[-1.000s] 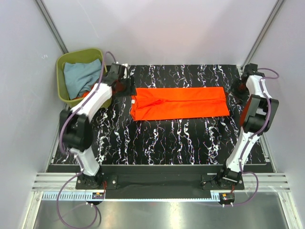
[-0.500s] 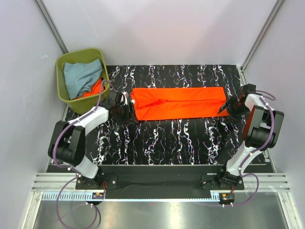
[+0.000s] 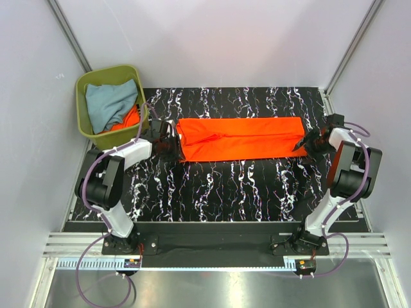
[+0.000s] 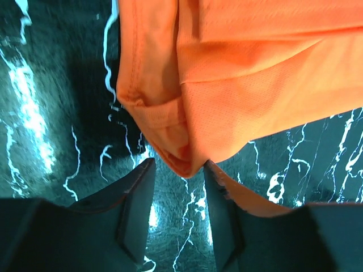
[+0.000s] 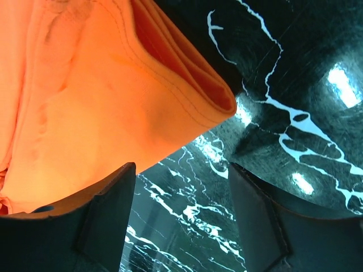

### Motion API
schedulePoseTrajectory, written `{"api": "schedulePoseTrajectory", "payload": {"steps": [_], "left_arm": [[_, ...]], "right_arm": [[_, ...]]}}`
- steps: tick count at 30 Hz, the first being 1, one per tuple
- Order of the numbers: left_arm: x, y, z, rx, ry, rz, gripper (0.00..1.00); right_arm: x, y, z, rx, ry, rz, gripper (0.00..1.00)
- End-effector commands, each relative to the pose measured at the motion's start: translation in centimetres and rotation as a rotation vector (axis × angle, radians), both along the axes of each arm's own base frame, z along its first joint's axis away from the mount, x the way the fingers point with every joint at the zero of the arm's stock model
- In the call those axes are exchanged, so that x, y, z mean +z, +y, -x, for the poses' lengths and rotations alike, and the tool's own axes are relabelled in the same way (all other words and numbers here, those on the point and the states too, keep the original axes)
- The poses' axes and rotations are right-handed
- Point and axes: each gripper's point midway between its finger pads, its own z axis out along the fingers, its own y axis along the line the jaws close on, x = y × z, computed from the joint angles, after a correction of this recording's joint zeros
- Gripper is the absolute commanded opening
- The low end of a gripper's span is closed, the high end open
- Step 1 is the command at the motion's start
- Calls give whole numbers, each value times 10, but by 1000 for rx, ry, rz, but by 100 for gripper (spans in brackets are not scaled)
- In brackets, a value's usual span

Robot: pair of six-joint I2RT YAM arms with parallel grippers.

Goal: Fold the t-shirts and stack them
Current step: Fold the tshirt

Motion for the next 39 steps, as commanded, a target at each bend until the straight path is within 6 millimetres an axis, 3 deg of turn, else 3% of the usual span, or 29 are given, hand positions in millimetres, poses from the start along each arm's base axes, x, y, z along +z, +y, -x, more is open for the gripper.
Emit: {"api": "schedulePoseTrajectory", "payload": {"steps": [1, 7, 8, 9, 10, 15, 20, 23, 28, 33, 34, 35, 36, 38, 39], "left_arm": [[20, -1, -30, -12, -108, -4, 42], [23, -1, -36, -33, -113, -4, 20], [21, 1, -35, -34, -101, -16, 15], [27, 2, -40, -44, -118, -30, 3], [26, 8, -42, -32, -114, -61, 0], [32, 16, -48, -59, -116, -125, 0], [24, 19, -52, -71, -70, -162, 0], [11, 20, -44, -69, 1, -165, 0], [-4, 34, -33, -54, 52, -241, 0], [0, 52, -34, -60, 61, -339, 0], [6, 54, -31, -60, 57, -343, 0], [9, 54, -27, -69, 56, -346, 1], [22, 57, -28, -57, 19, -360, 10], [37, 55, -22, -64, -1, -370, 25], [55, 53, -22, -66, -43, -365, 30]], "right_arm": [[0, -1, -13, -9, -28, -6, 71], [-5, -6, -16, -40, -17, 13, 65], [-4, -7, -18, -40, -22, 16, 65], [-5, -9, -19, -46, -21, 24, 64], [-3, -11, -22, -47, -27, 31, 63], [-6, -17, -27, -50, -22, 51, 60], [-11, -20, -27, -54, -5, 63, 53], [-16, -21, -24, -57, 12, 66, 39], [-24, -25, 1, -95, 122, 93, 0], [-14, -14, 31, -128, 170, 76, 0], [-6, -11, 37, -126, 160, 75, 4], [-1, -11, 40, -107, 152, 82, 32], [3, -15, 42, -97, 156, 110, 44], [21, -23, 42, -41, 135, 166, 55], [28, -27, 42, -26, 128, 198, 56]]}}
